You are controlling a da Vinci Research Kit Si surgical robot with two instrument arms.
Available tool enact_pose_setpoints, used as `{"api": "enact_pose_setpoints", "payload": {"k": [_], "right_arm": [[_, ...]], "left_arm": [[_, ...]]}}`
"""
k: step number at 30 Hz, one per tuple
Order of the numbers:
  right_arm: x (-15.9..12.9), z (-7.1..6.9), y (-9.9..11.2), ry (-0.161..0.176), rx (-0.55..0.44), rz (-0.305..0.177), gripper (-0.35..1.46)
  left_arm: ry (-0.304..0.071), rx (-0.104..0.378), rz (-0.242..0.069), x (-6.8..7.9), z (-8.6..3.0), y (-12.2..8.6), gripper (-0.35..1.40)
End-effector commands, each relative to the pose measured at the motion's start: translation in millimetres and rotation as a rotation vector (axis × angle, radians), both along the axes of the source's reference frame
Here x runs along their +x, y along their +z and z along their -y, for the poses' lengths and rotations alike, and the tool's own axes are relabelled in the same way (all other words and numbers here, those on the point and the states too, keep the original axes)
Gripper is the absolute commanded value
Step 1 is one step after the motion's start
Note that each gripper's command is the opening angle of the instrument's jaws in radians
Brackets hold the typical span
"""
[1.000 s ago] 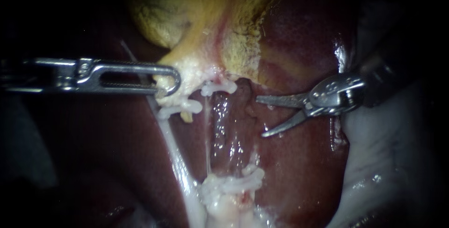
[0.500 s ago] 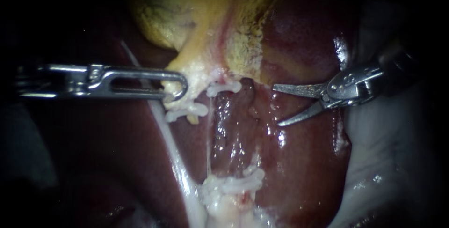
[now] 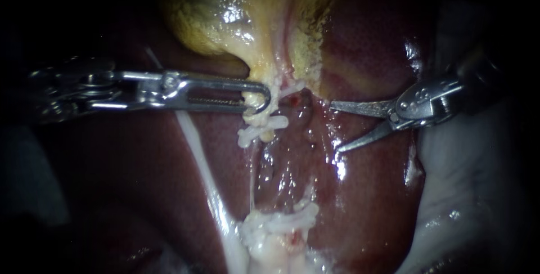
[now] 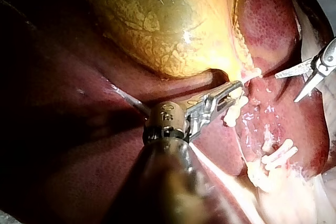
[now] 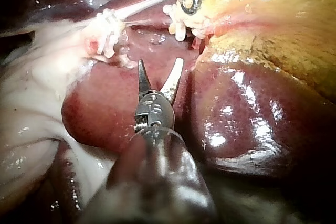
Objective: Go back from the cut right tube
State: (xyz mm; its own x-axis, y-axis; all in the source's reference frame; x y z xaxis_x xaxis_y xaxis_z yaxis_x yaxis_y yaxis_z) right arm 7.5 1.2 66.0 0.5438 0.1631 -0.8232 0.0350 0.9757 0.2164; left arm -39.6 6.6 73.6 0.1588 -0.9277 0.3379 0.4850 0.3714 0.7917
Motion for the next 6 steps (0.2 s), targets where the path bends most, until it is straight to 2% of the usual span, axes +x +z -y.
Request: {"api": "enact_pose_setpoints", "payload": {"k": [1, 6], "right_arm": [[0.0, 0.0, 0.0, 0.000, 0.000, 0.000, 1.44], [0.0, 0.0, 0.0, -0.002, 0.002, -0.002, 1.44]], "left_arm": [[-0.001, 0.000, 0.000, -0.1, 0.1, -0.1, -0.35], [-0.001, 0.000, 0.000, -0.2, 0.1, -0.1, -0.35]]}}
